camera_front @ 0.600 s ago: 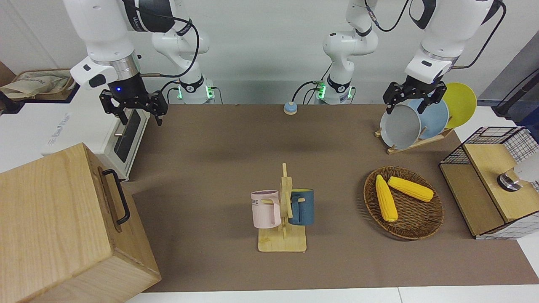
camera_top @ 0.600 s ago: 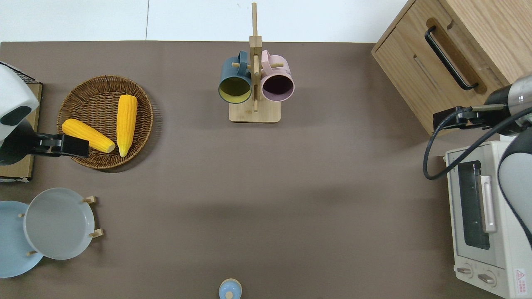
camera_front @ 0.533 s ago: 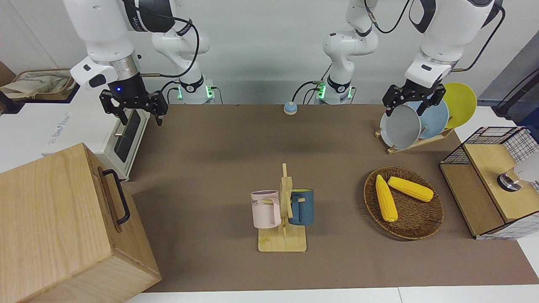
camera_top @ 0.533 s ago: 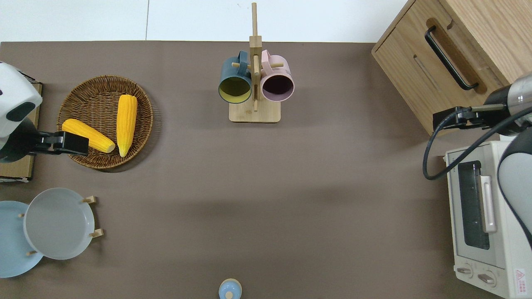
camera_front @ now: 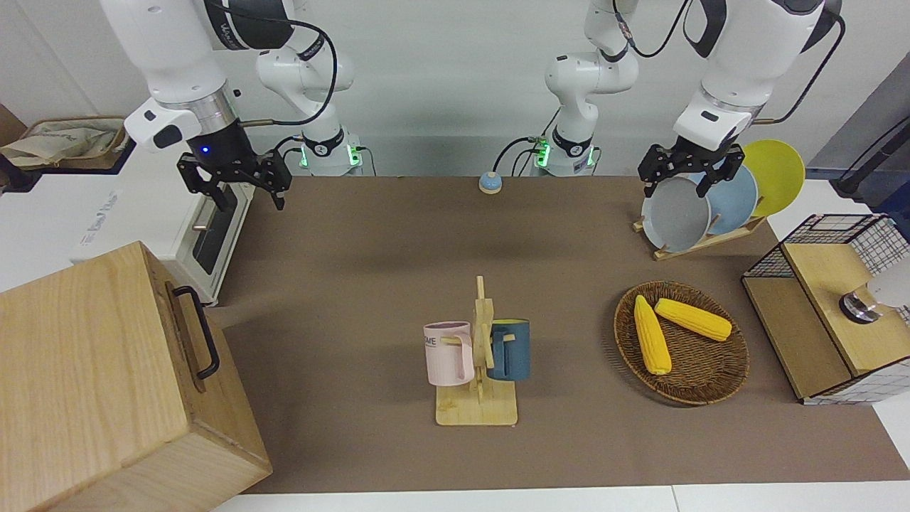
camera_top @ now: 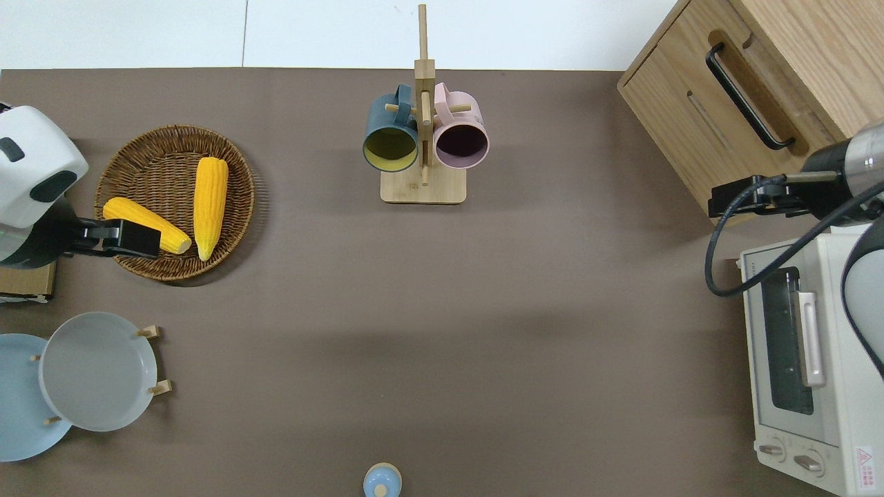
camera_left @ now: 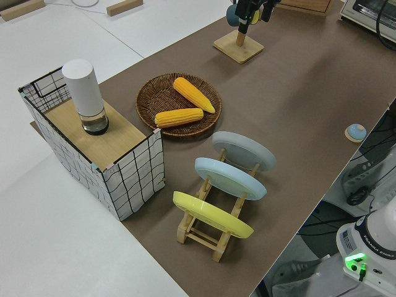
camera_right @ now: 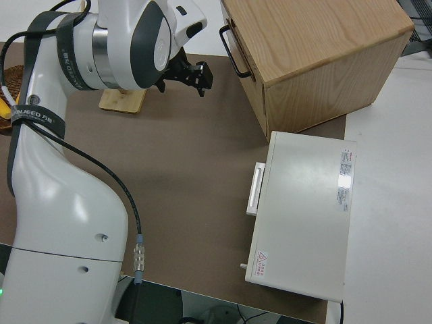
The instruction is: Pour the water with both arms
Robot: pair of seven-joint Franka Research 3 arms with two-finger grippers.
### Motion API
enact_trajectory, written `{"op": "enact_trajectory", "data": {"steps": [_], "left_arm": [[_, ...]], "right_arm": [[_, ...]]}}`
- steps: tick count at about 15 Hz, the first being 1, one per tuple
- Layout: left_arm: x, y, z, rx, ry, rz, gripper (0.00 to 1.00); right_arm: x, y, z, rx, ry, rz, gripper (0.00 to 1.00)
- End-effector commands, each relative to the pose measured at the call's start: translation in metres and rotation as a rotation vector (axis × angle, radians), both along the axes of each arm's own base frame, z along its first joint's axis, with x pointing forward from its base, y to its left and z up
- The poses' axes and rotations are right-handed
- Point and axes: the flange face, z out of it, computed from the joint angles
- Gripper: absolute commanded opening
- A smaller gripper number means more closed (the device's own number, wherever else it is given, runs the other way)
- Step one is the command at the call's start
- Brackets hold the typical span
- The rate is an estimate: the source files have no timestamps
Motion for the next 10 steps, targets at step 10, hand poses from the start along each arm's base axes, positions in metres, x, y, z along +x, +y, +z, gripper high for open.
{"op": "enact_trajectory", "data": {"steps": [10], "left_arm": [[0.008, 0.094, 0.002, -0.001, -0.049, -0.065, 1.00]], "right_arm": [[-0.005, 0.074, -0.045, 0.024, 0.100, 0.150, 0.994]]}}
